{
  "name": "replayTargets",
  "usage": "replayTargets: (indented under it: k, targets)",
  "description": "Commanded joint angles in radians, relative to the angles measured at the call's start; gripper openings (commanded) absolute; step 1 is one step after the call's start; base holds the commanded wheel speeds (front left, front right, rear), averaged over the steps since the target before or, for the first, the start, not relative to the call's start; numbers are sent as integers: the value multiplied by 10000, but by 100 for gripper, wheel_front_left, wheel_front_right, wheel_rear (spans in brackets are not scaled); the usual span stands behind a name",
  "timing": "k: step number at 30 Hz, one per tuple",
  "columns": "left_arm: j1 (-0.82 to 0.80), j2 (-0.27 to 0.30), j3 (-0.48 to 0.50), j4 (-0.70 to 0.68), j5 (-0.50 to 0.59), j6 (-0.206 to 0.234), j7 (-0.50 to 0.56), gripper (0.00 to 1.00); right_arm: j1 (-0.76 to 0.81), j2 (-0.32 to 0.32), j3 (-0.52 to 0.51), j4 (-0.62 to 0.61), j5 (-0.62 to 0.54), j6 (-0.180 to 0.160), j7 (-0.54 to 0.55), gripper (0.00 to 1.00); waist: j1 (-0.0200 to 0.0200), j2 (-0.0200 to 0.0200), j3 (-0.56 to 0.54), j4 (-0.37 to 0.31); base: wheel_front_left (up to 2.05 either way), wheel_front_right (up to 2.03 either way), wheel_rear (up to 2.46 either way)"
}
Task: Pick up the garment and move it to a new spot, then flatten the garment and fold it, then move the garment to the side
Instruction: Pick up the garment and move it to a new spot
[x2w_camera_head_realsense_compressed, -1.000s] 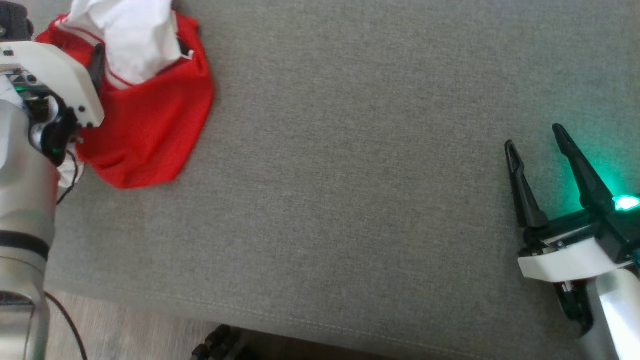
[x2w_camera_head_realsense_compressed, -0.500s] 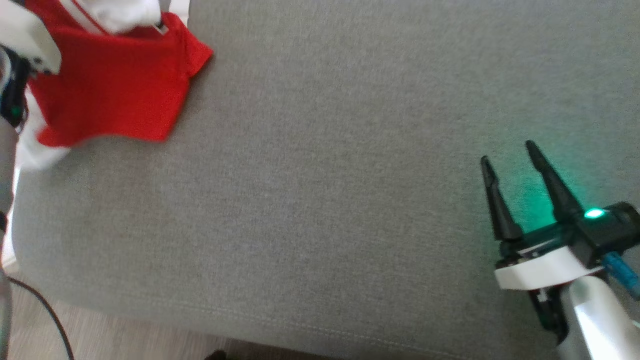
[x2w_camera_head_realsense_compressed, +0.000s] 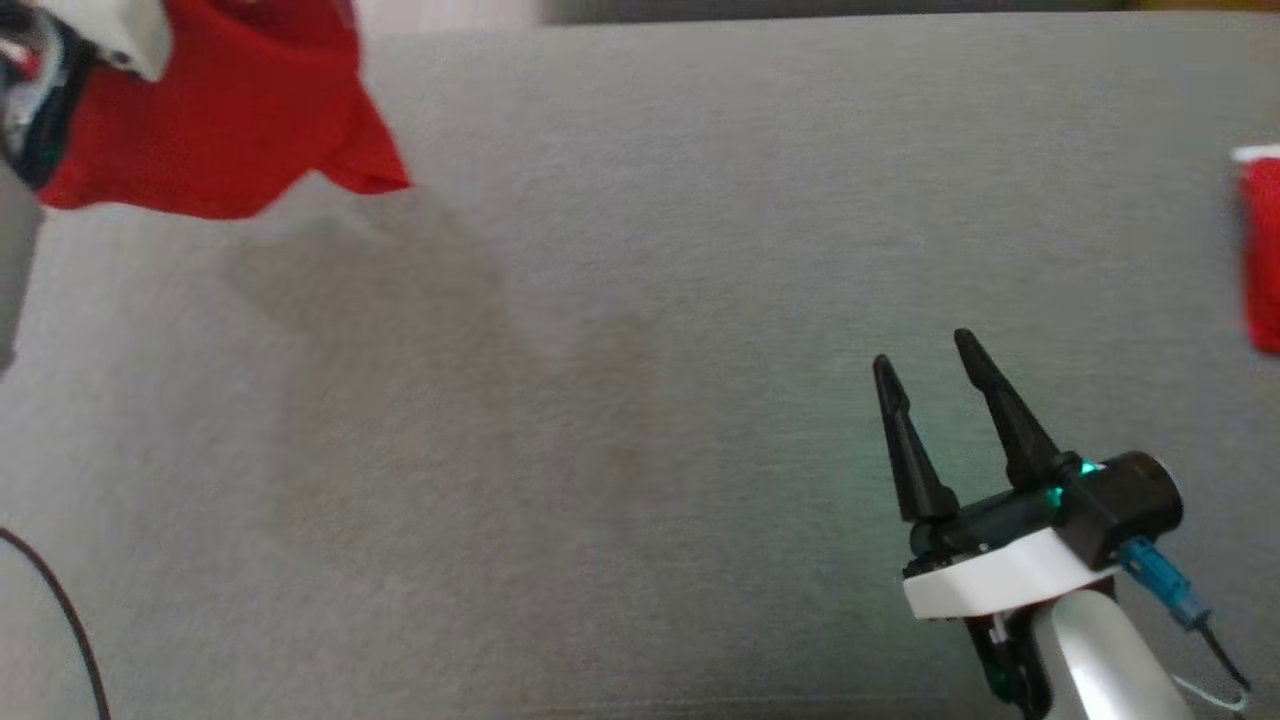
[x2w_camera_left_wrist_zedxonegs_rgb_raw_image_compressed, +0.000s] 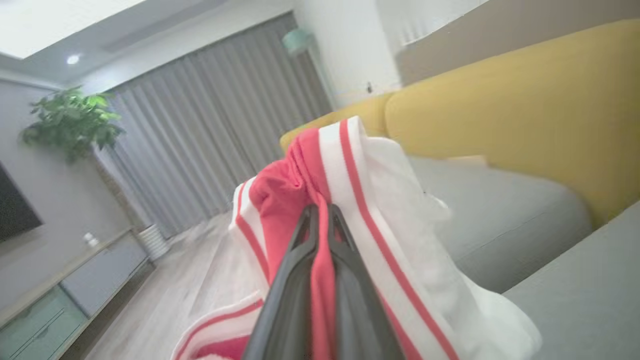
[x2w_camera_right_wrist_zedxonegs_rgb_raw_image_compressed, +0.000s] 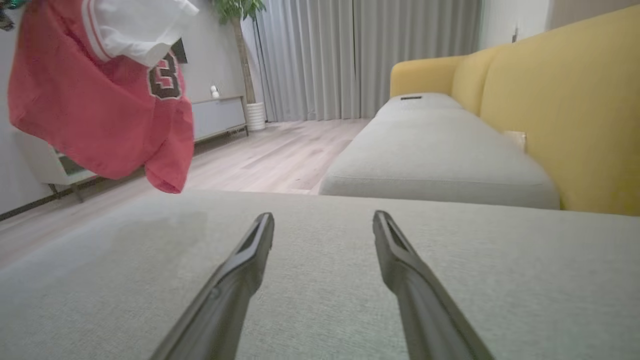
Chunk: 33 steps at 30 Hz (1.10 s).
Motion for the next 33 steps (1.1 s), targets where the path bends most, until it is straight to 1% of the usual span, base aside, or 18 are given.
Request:
replayTargets:
  k: [1,4,5,8,11,15,19,21,25,29,30,31,32,33]
  targets:
    - [-715,485,226,-381,-84,16,-88,0,-44,69,235,-289,76,35,-24,100,3,0,-790,-1094,0,0,0]
    - [-741,353,-216,-833,-387,16,-88,0,-25,199,329,-302,89,35,-24,100,3,0,-959,-1842,0,0,0]
    - [-704,216,-468,-1101,-570,16,-88,0,-49,268,387,-339,68,35,-24,100,3,0,-1000,-2316,0,0,0]
    - [-579,-20,-732,-1337,-766,16,-88,0,-112,366,541,-435,92,35,-24,100,3,0,-949,-2953,0,0,0]
    - [-298,-384,-809,-1455,-879,17,-89,0,-172,432,668,-547,133,35,-24,100,3,0,-768,-3406,0,0,0]
    - [450,-1032,-980,-1517,-940,29,-89,0,-254,478,813,-722,110,35,-24,100,3,0,-302,-3792,0,0,0]
    - [1433,-1435,-1322,-1343,-645,30,-89,0,-439,502,834,-964,110,35,-24,100,3,0,243,-4037,0,0,0]
    - [2035,-1668,-1403,-1315,-452,113,-89,0,-494,509,842,-1042,95,35,-24,100,3,0,480,-4077,0,0,0]
    - [3300,-2033,-1484,-1477,67,321,-89,0,-581,516,846,-1138,109,35,-24,100,3,0,804,-3980,0,0,0]
    - [4544,-2360,-1313,-1998,475,579,-89,0,-524,518,764,-1123,159,35,-24,100,3,0,692,-3682,0,0,0]
    - [4860,-2445,-1256,-2136,568,657,-89,16,-477,518,726,-1095,154,35,-24,100,3,0,570,-3558,0,0,0]
    - [5188,-2537,-1169,-2275,613,735,-89,42,-420,518,724,-1058,148,35,-24,100,3,0,442,-3452,0,0,0]
    - [5514,-2630,-1068,-2414,642,812,-89,92,-361,519,719,-1007,133,35,-24,100,3,0,277,-3332,0,0,0]
    - [5816,-2707,-936,-2617,705,943,-89,100,-298,519,720,-955,121,35,-24,100,3,0,114,-3223,0,0,0]
